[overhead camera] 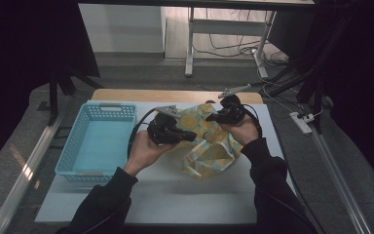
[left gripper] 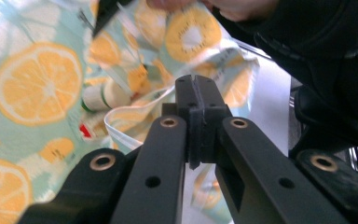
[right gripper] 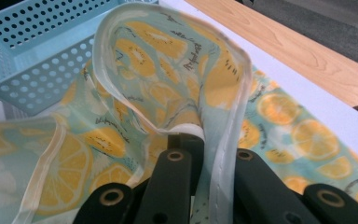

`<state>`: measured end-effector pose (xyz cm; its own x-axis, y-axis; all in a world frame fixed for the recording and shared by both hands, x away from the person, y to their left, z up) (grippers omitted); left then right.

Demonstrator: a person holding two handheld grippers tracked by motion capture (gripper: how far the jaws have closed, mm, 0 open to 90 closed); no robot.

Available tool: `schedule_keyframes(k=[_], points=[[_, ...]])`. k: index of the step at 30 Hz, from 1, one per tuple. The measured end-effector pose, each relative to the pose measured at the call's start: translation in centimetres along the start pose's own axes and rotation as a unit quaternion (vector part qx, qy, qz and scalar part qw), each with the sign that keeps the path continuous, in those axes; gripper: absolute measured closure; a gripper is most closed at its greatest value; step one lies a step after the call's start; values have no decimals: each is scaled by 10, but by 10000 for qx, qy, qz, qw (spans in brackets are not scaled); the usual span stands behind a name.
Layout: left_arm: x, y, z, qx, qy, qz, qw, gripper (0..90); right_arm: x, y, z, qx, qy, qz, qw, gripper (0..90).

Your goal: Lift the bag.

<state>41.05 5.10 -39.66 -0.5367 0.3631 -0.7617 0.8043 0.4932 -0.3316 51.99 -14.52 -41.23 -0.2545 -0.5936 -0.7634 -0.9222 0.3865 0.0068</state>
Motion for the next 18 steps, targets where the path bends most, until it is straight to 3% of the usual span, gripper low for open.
schedule_keyframes(k=[9,18], points=[[-28,1,-23,-154,-302,74,9994,900,-18,3,-10,38,-102,-122,9999,900],[-53,-2,-41,-161,-624,149,9978,900,-37,7,-22,101,-201,-242,9995,900]])
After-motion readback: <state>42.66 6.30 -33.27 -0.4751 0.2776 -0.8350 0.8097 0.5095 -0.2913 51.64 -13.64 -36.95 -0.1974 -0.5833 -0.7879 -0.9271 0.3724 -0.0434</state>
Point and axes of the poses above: each handheld gripper's, and its own axes: z roughly forward along the jaws, x roughly out of its underside, y roughly to its left, the point moved 3 cm from there along z, roughly forward along the jaws, and after that the axes turned 8 degrees about -z, right-handed, at the moved point
